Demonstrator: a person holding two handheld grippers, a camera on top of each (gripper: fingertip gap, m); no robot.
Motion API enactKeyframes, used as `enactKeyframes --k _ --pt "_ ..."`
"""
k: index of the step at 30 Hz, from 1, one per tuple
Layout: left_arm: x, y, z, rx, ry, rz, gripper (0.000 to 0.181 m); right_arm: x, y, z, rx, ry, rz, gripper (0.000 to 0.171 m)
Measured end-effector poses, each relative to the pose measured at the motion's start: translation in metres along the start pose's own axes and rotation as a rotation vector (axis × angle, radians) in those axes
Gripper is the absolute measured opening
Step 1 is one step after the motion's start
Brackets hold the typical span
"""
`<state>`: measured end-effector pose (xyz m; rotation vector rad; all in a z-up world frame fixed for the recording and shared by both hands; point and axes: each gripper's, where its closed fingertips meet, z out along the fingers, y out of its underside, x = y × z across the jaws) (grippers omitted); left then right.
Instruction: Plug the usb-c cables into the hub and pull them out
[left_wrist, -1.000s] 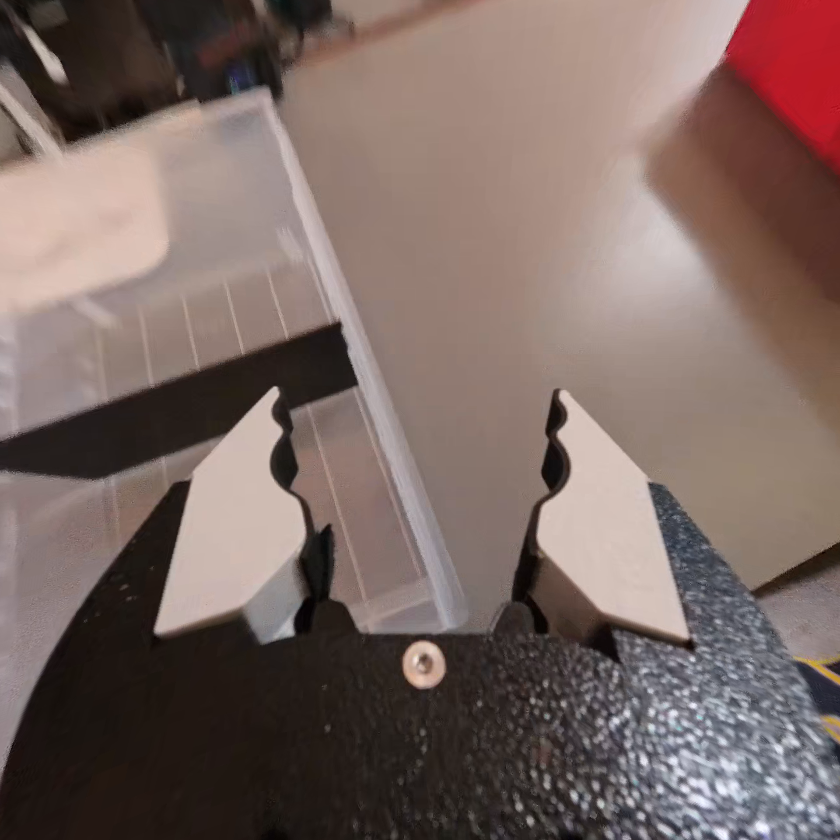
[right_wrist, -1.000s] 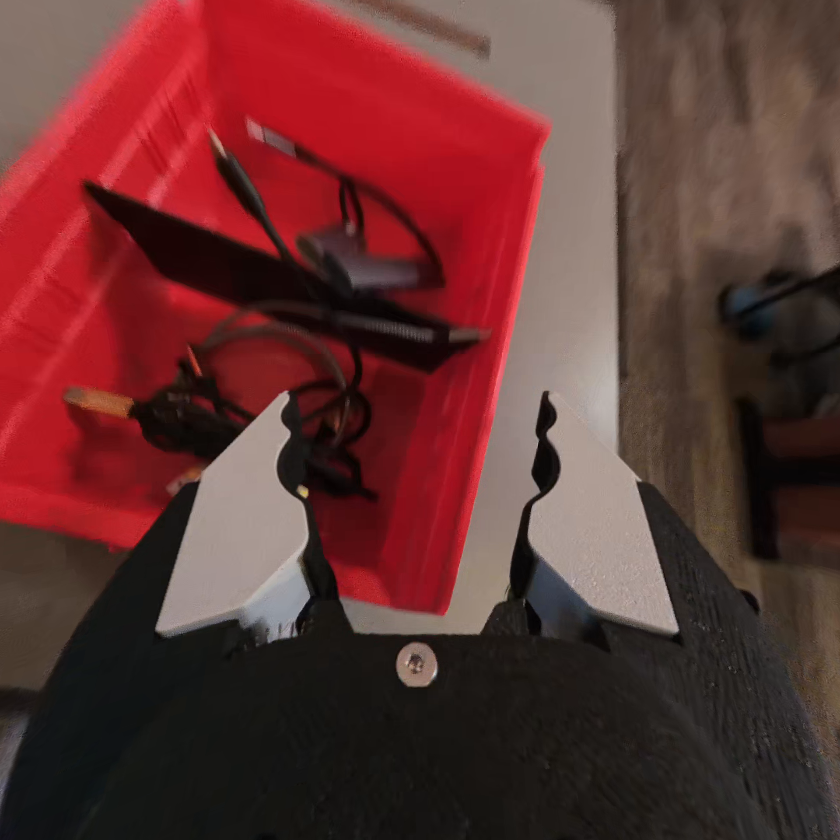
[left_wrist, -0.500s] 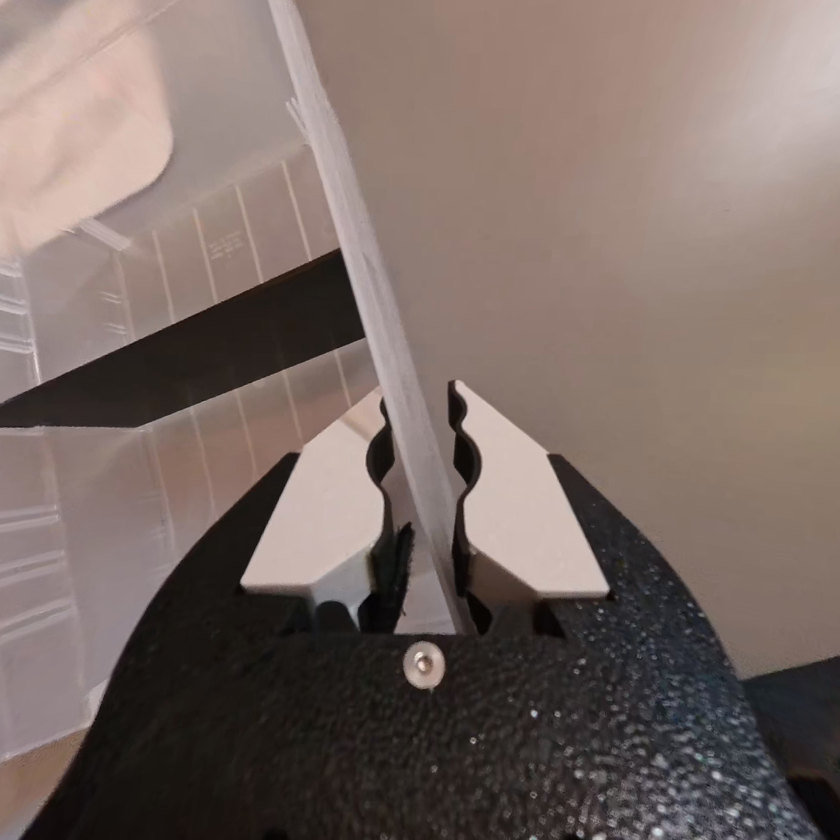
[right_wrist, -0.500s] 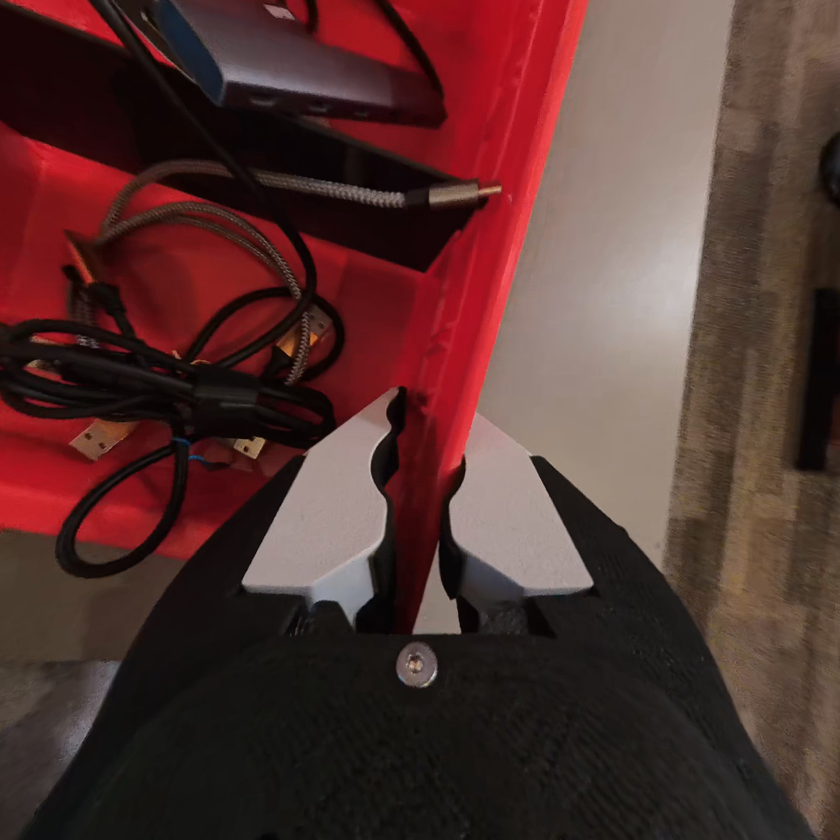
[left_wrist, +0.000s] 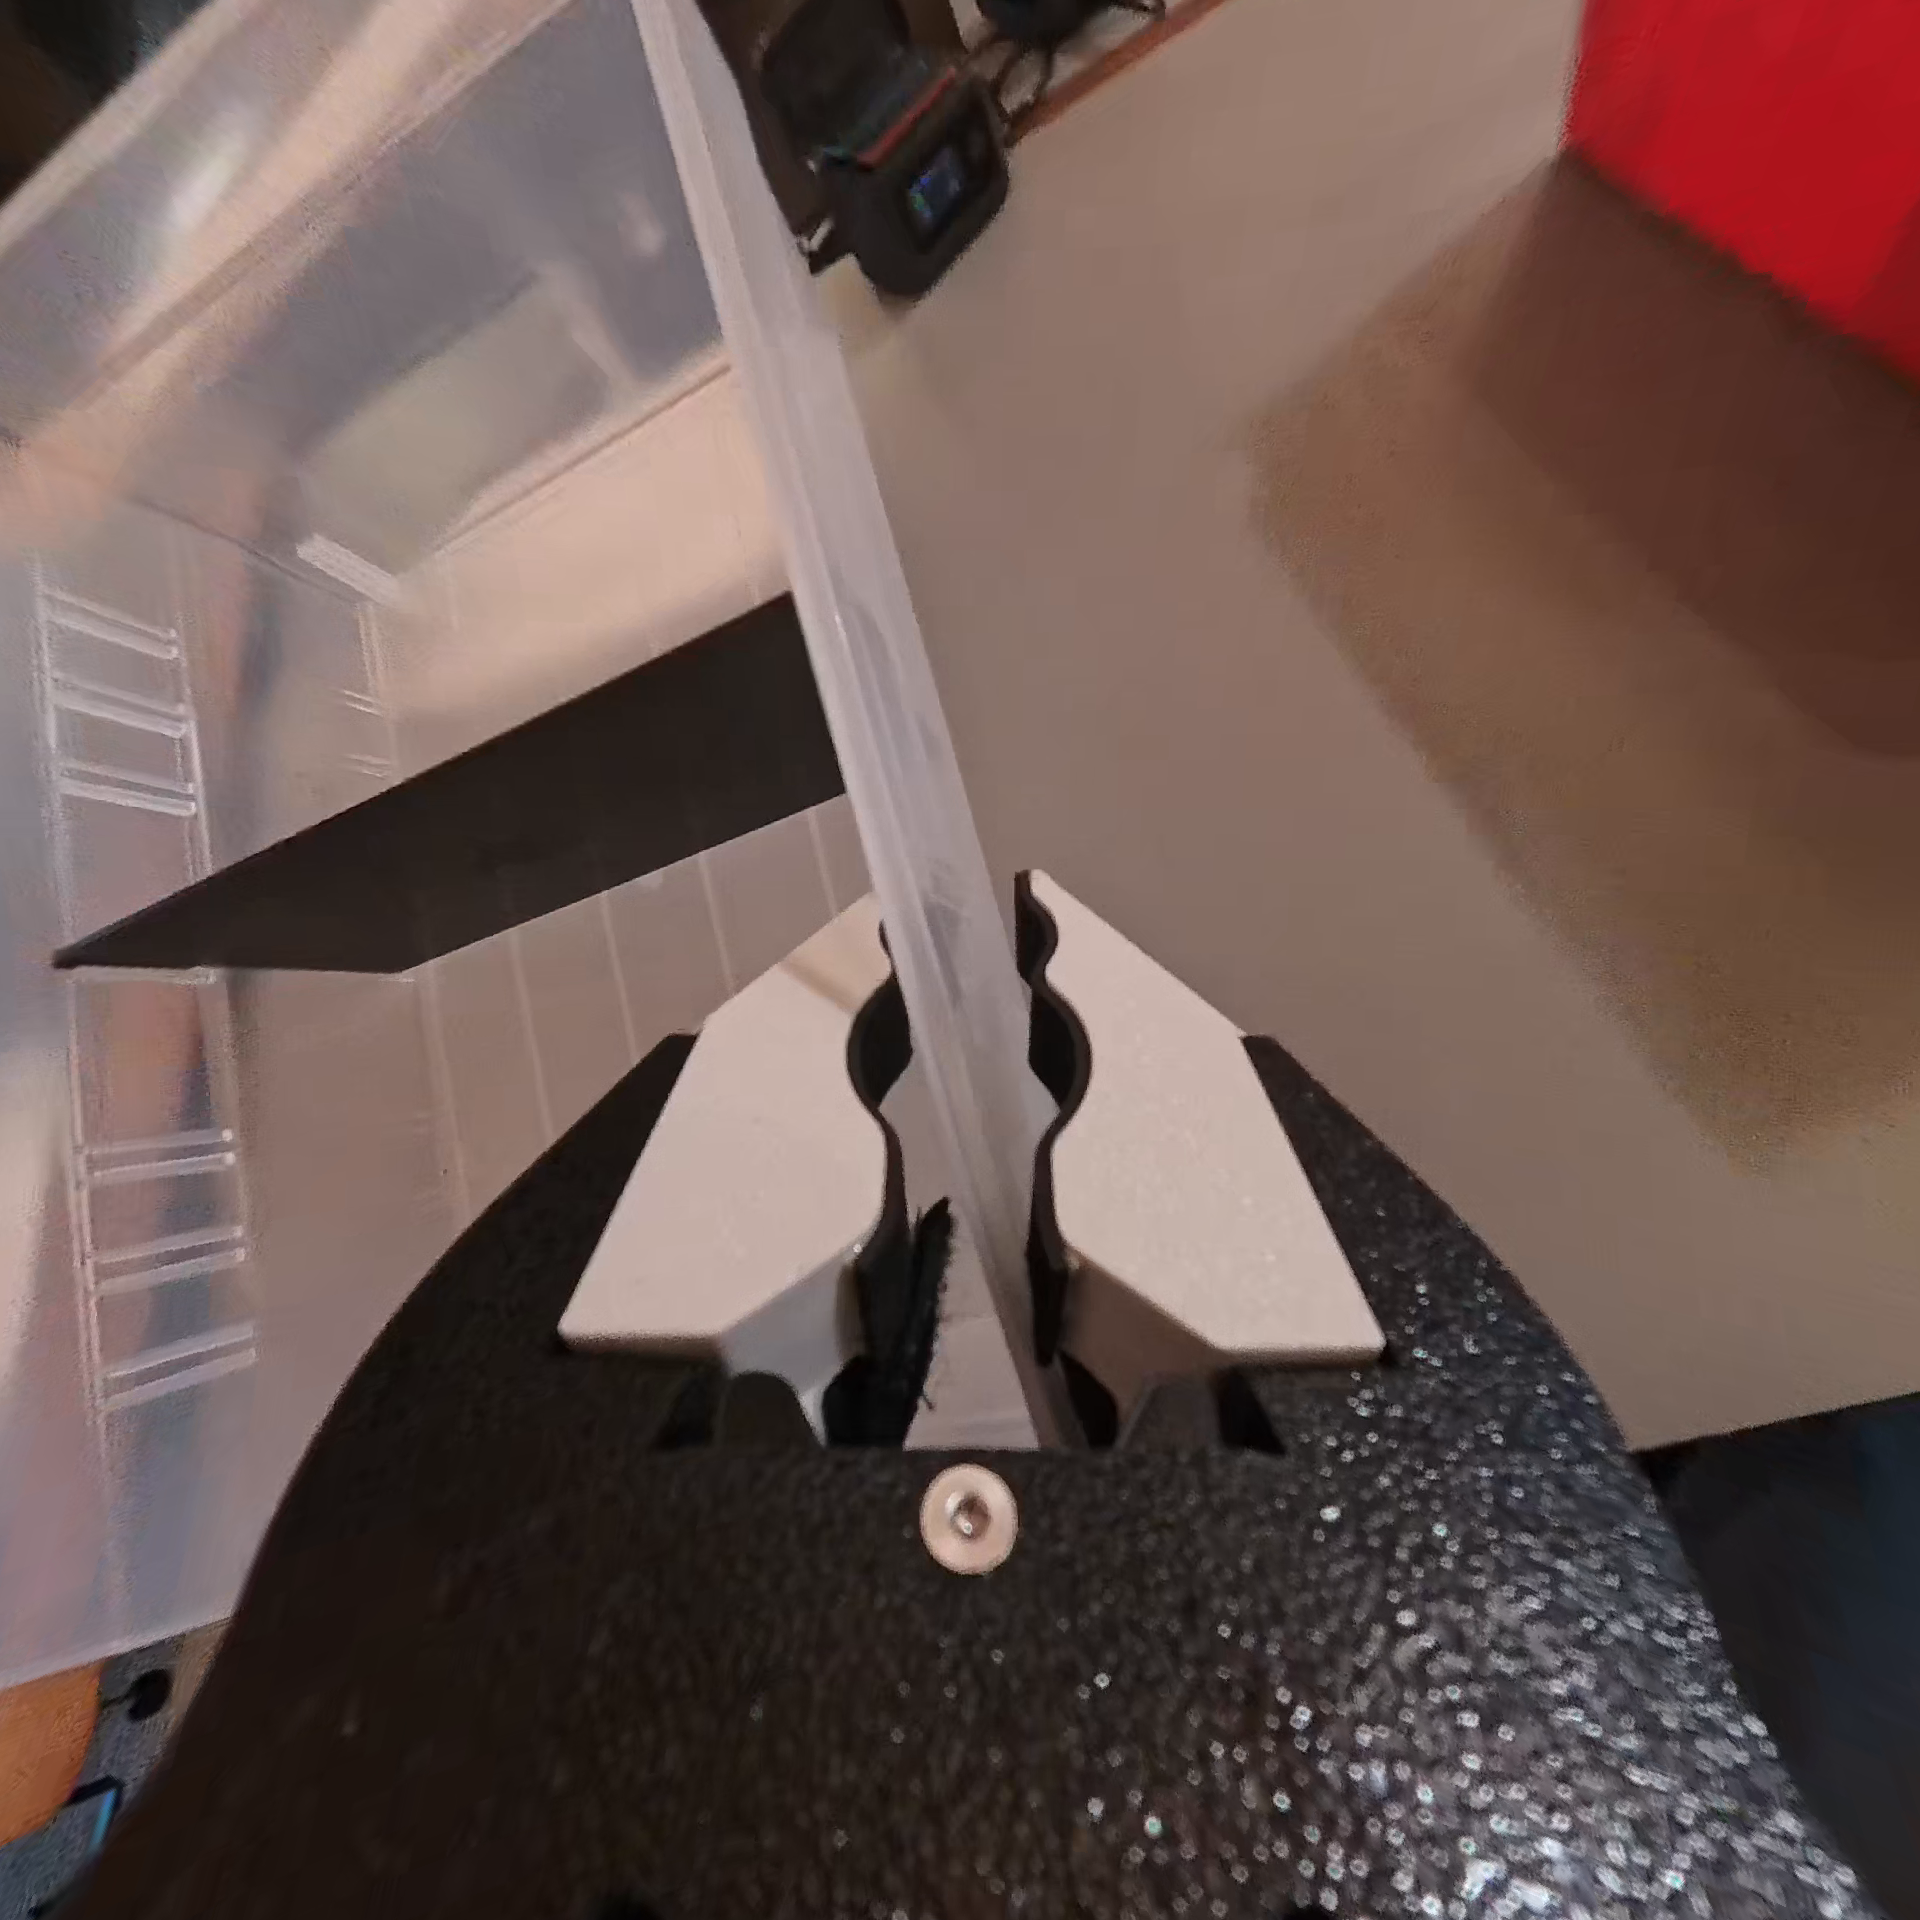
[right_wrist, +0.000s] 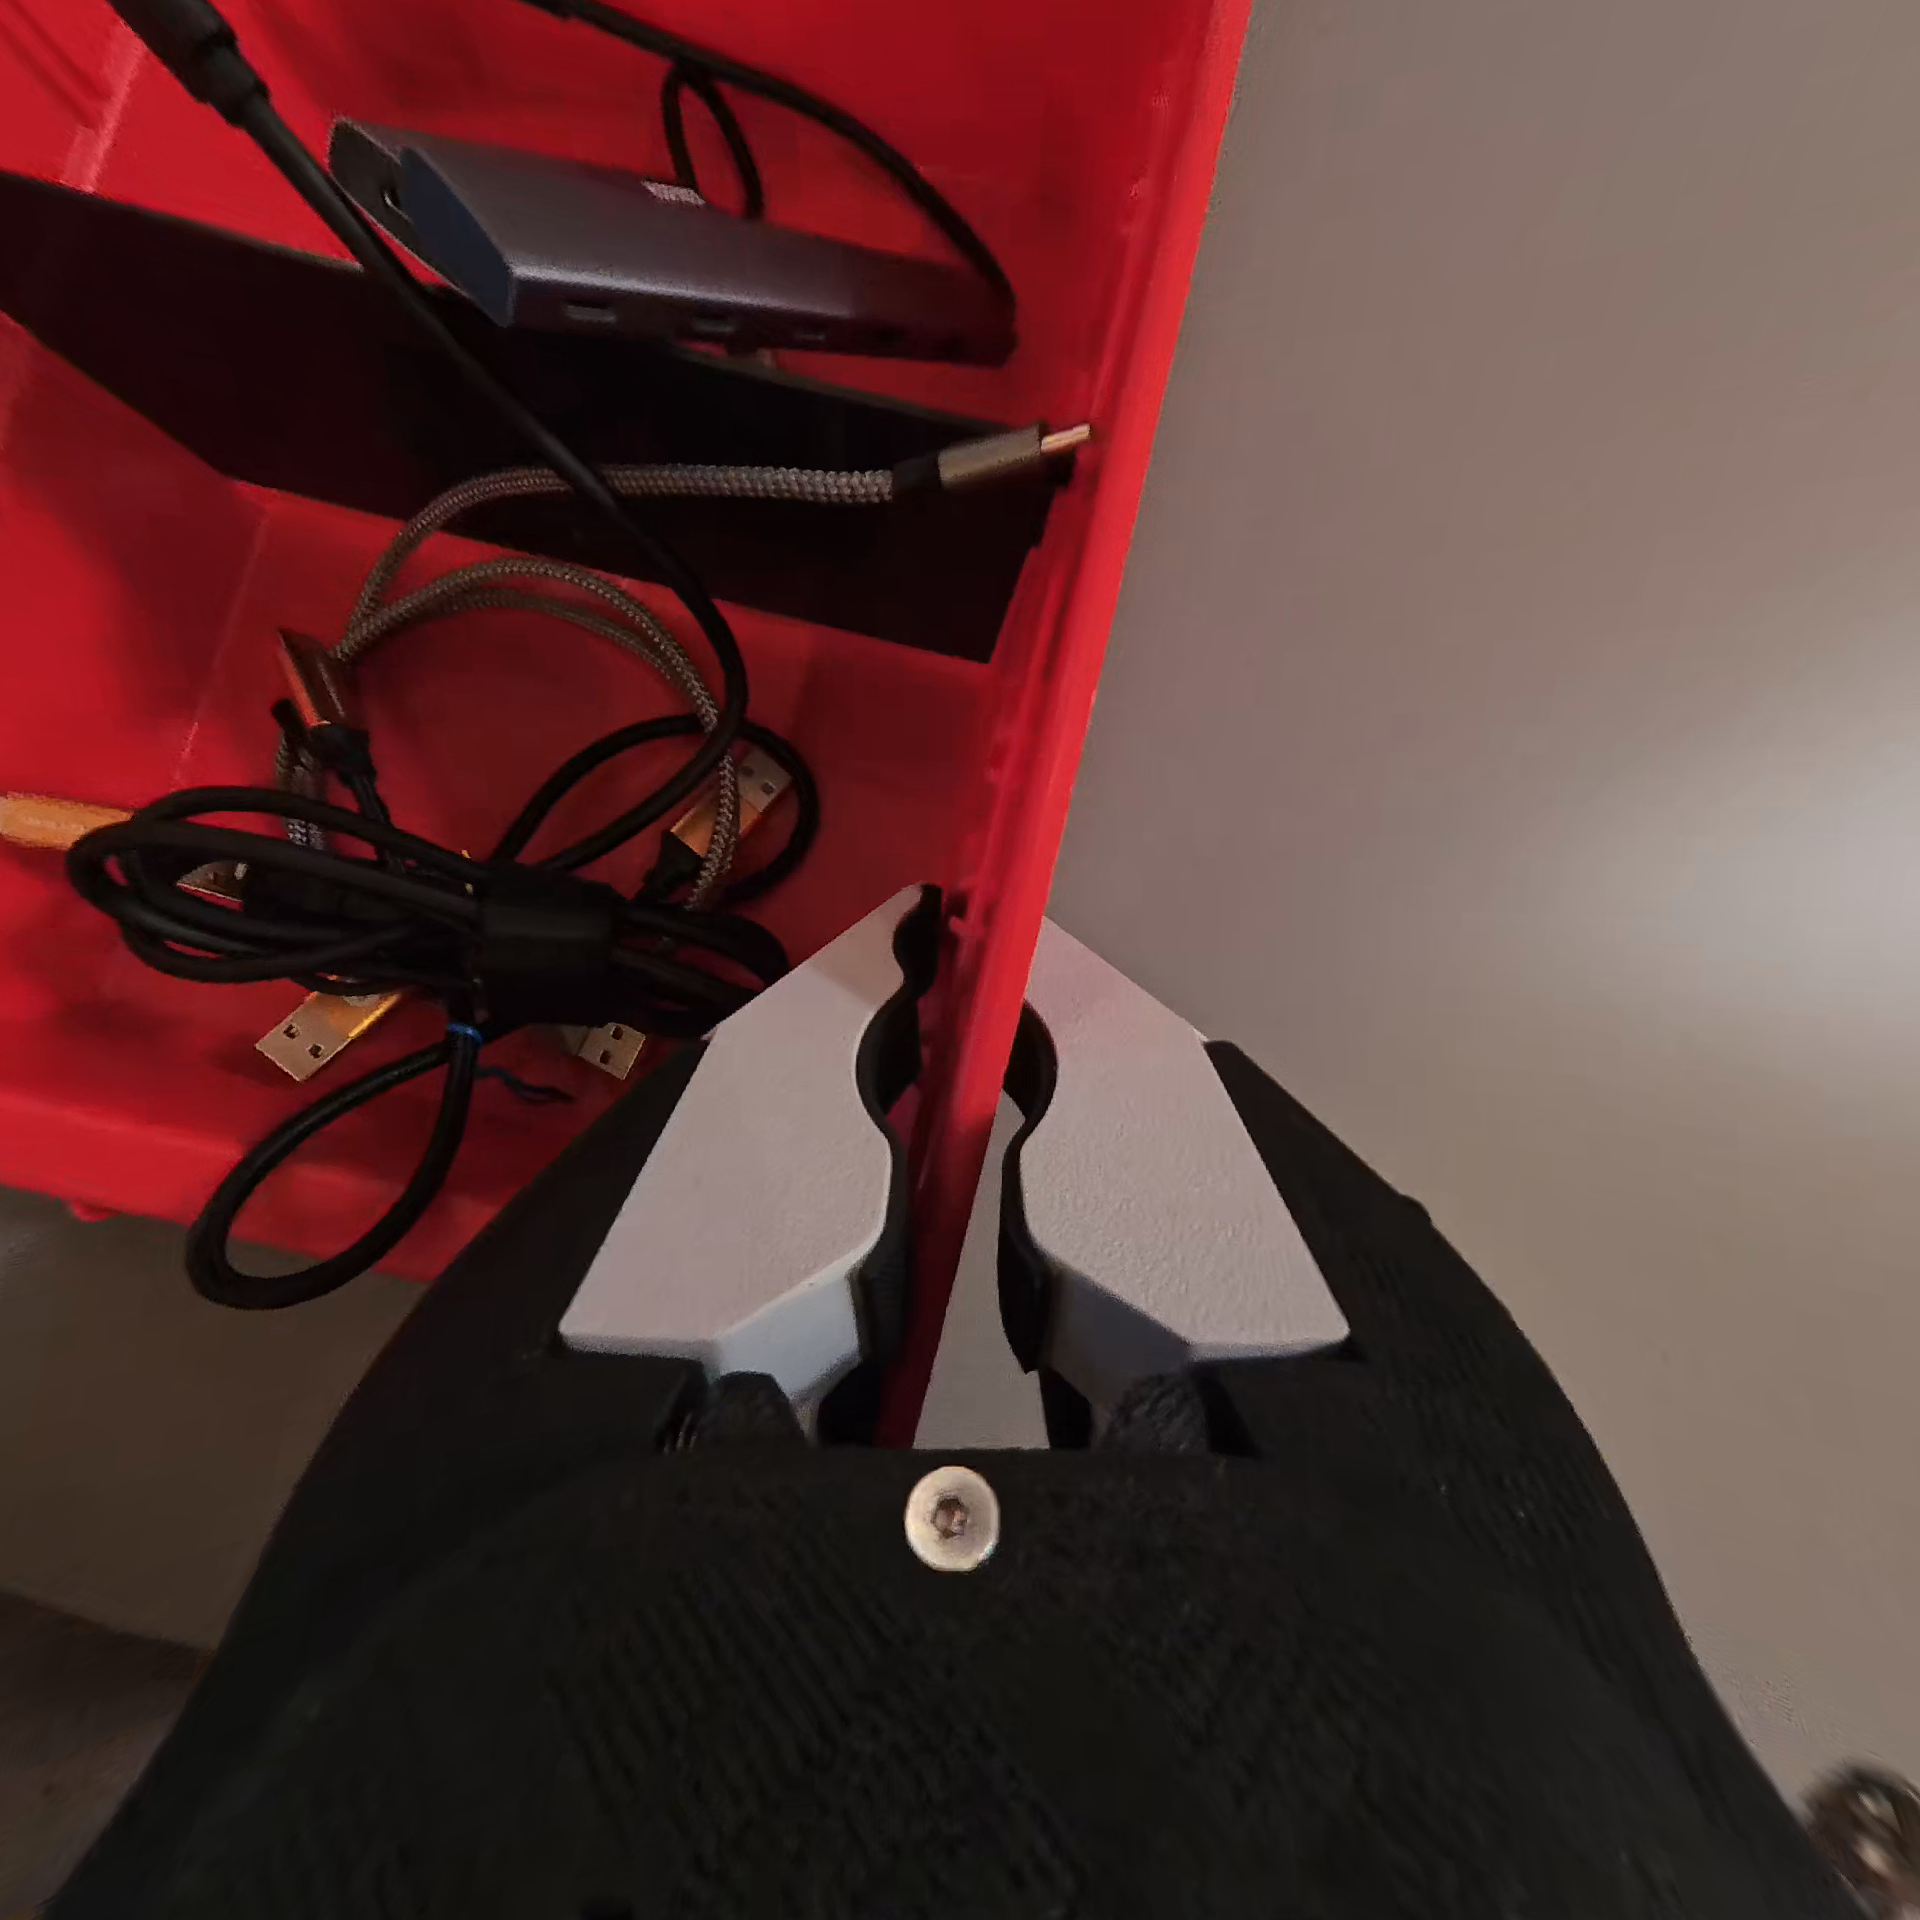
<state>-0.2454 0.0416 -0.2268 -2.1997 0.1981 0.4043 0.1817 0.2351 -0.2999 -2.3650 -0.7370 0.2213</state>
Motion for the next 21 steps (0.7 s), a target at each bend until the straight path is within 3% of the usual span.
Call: enactKeyframes --k 4,13,18,21 --pt "-0.01 -0.008 -0.021 0.054 -0.041 0.026 0.015 -0.074 -0.029 0.017 0.044 -0.067 -0.08 0.014" --pt "-0.019 -0.031 -0.052 0.151 -0.088 0.079 0.016 -0.24 -0.051 0.024 0.179 -0.359 -0.239 0.071" --pt "0.0 -0.06 -0.065 0.255 -0.037 0.112 0.016 -0.262 -0.056 0.0 0.284 -0.481 -0.28 0.072" --pt "0.033 -0.088 -0.071 0.344 0.06 0.181 0.015 -0.222 -0.075 -0.029 0.451 -0.427 -0.207 0.072"
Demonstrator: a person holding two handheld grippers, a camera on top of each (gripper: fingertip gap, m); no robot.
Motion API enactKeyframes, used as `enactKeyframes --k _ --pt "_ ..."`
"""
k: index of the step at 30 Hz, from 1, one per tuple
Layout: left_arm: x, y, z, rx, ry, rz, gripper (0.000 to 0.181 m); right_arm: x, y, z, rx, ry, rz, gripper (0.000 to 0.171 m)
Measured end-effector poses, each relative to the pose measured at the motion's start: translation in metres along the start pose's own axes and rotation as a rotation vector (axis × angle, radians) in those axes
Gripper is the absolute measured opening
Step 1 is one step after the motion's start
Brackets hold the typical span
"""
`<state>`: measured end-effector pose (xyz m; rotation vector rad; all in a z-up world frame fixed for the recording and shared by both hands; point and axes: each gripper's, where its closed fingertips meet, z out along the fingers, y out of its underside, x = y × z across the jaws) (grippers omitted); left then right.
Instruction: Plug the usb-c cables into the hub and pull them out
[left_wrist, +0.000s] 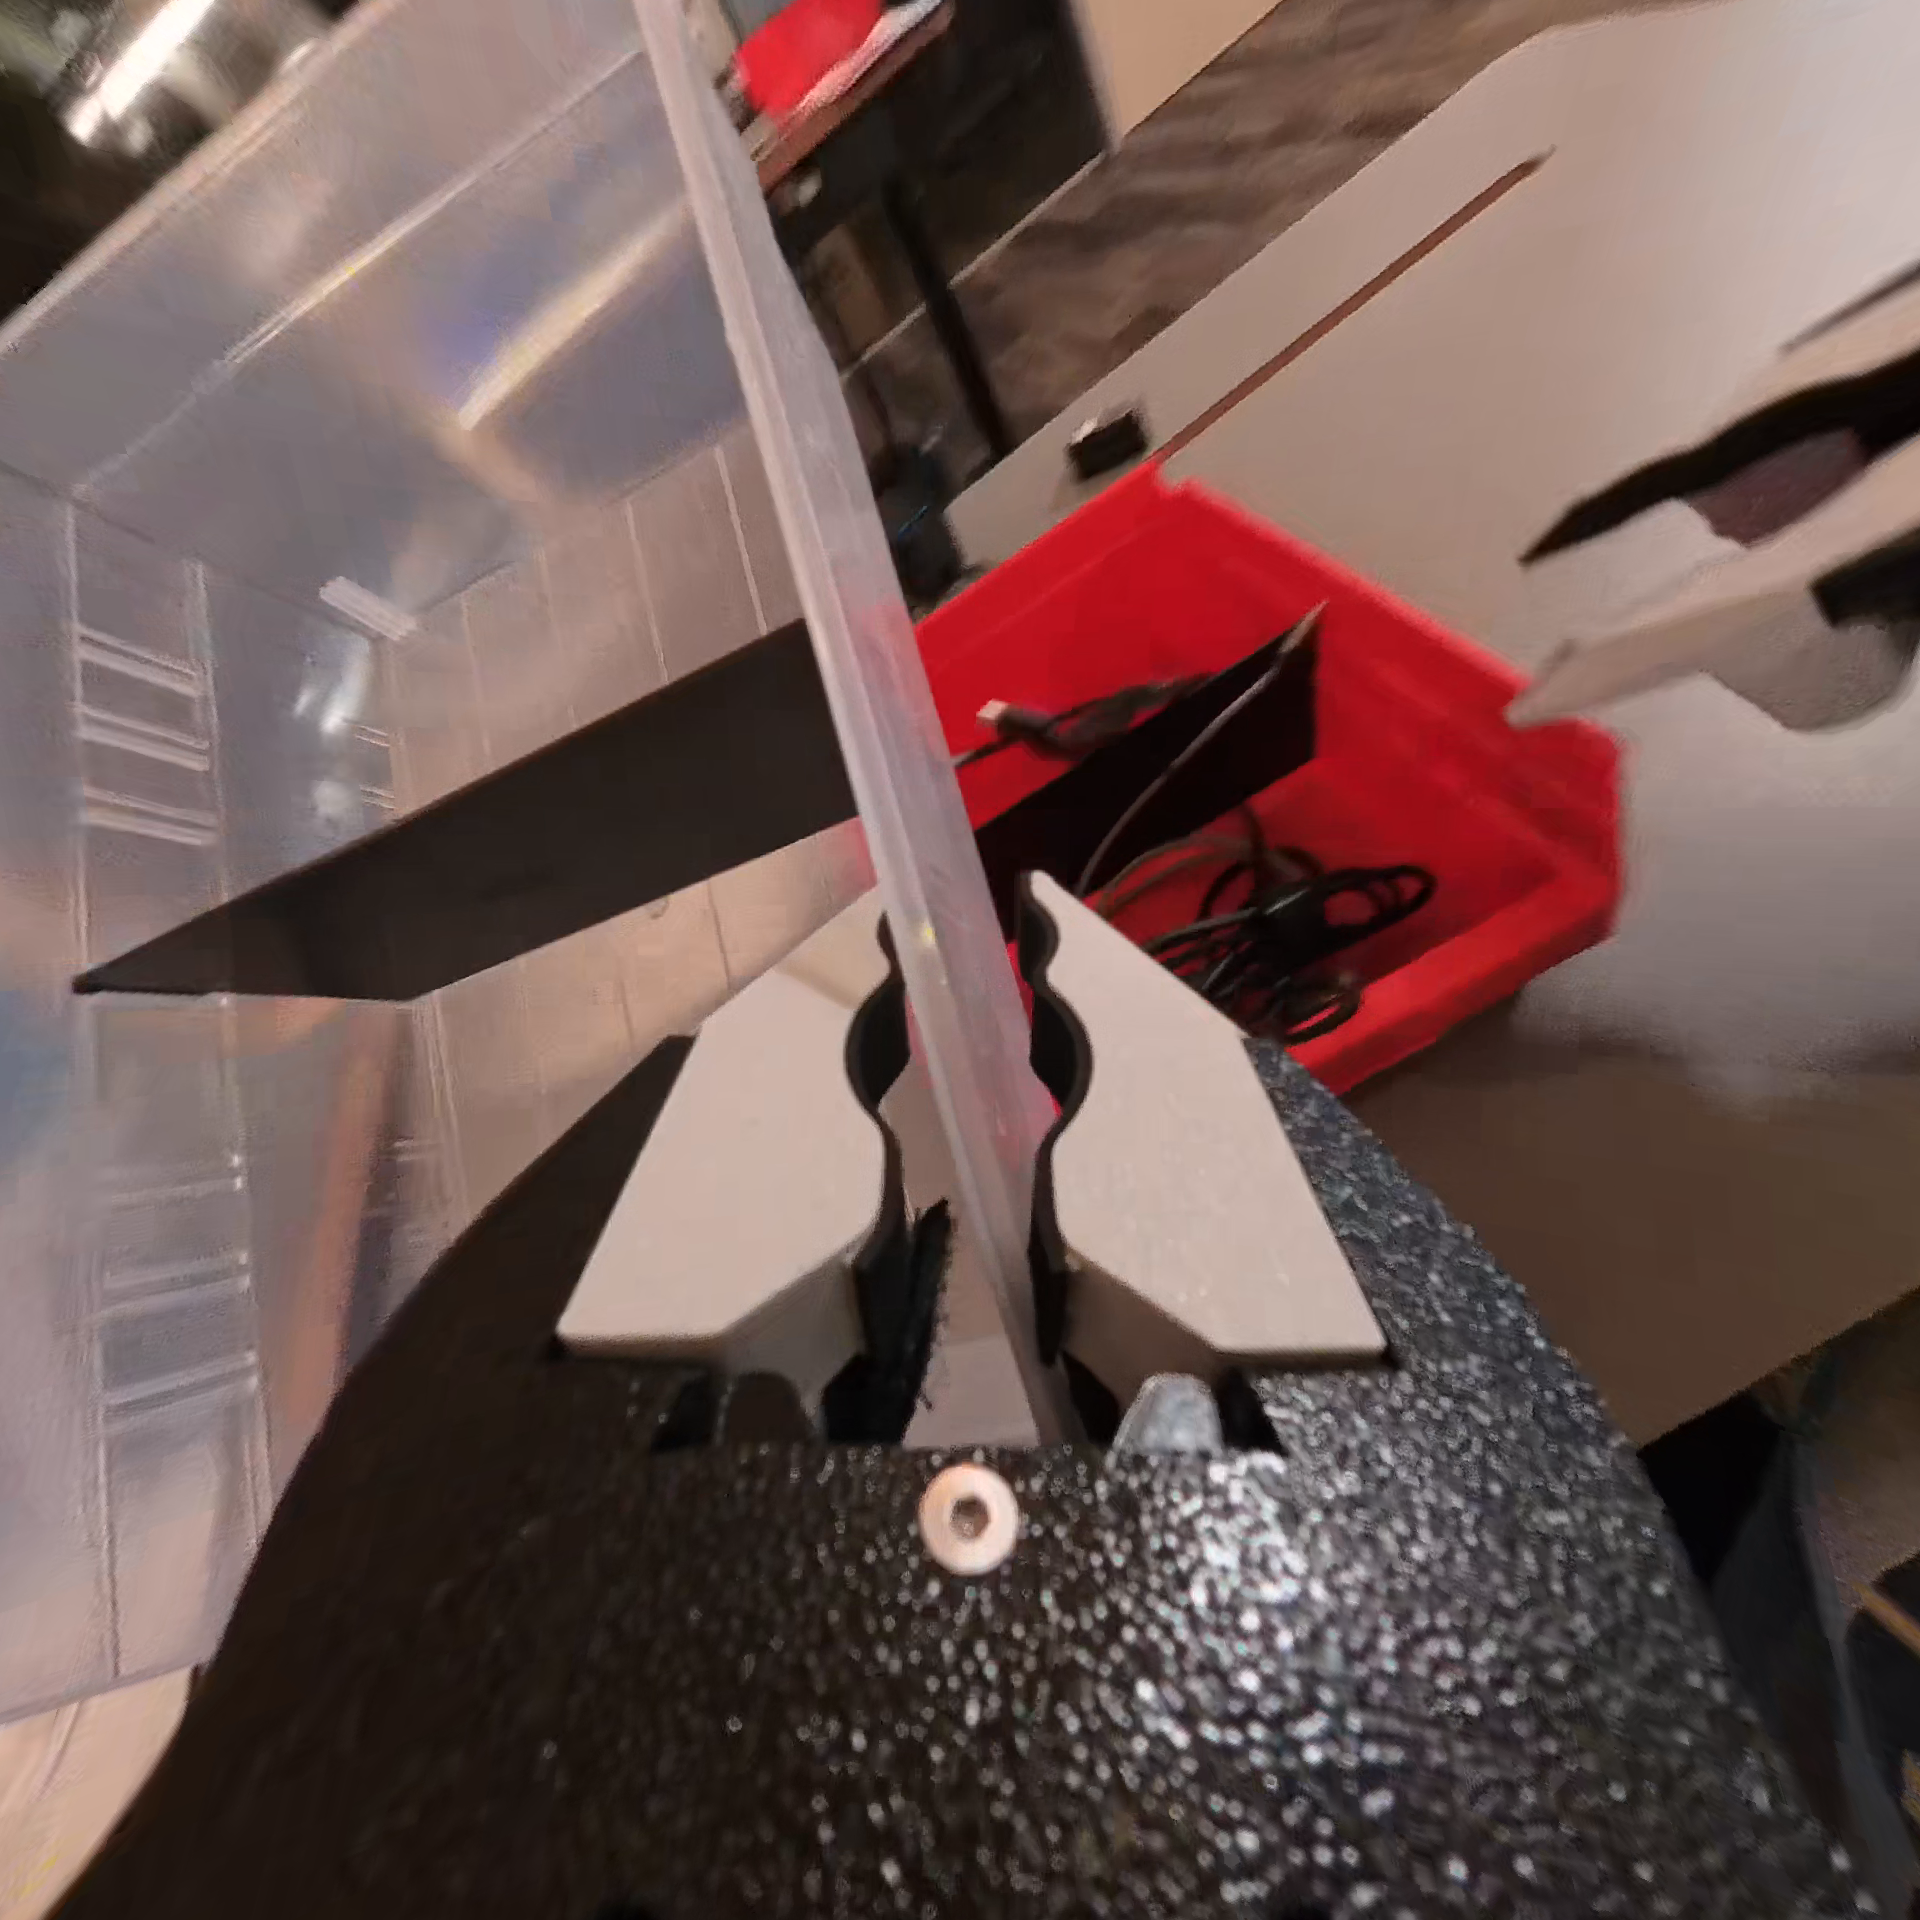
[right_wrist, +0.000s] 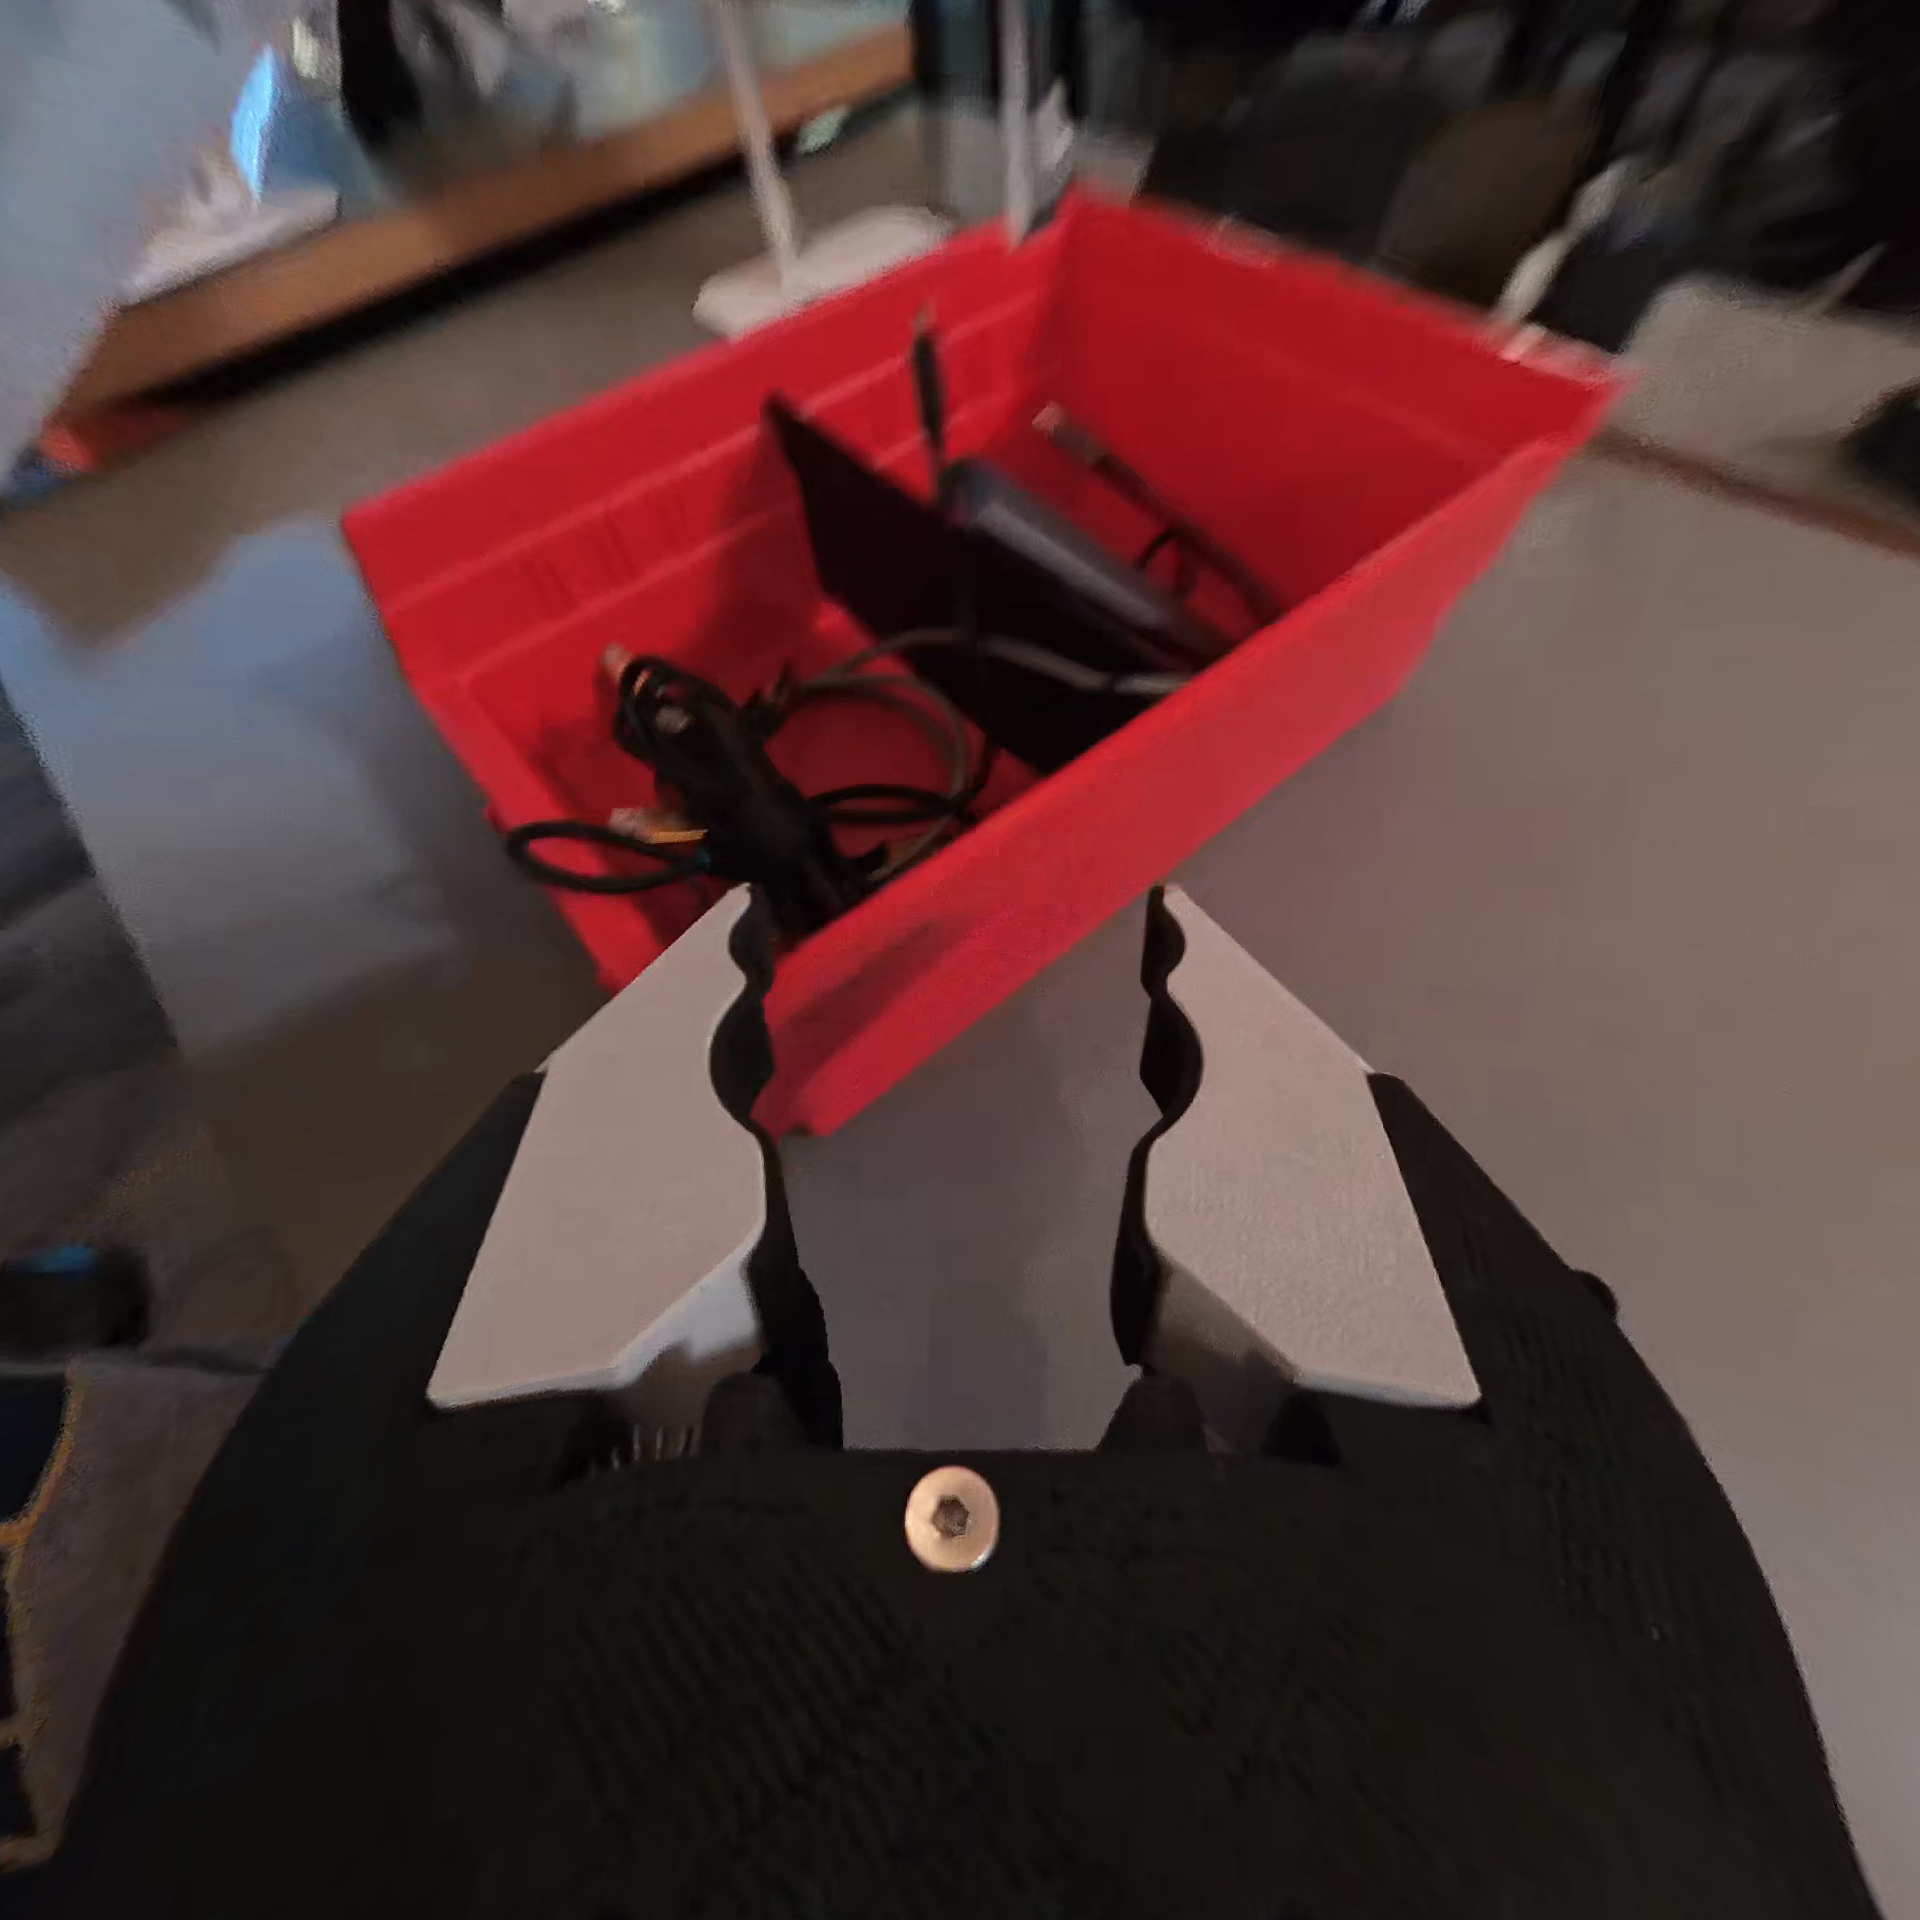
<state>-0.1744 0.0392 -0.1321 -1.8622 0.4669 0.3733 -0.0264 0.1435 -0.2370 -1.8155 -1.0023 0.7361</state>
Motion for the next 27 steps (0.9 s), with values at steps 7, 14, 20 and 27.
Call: enactKeyframes --k 7,14,20,27 --pt "0.116 -0.083 0.042 0.16 0.398 0.159 0.015 0.134 -0.036 -0.164 0.364 0.541 0.054 0.069" --pt "0.261 -0.128 0.068 0.216 0.814 0.31 0.009 0.19 0.014 -0.312 0.541 0.967 0.046 0.063" --pt "0.34 -0.135 0.111 0.125 0.903 0.355 0.003 0.213 0.049 -0.348 0.523 1.055 0.078 0.058" --pt "0.379 -0.125 0.154 0.072 0.874 0.34 0.004 0.215 0.061 -0.316 0.455 0.955 0.08 0.055"
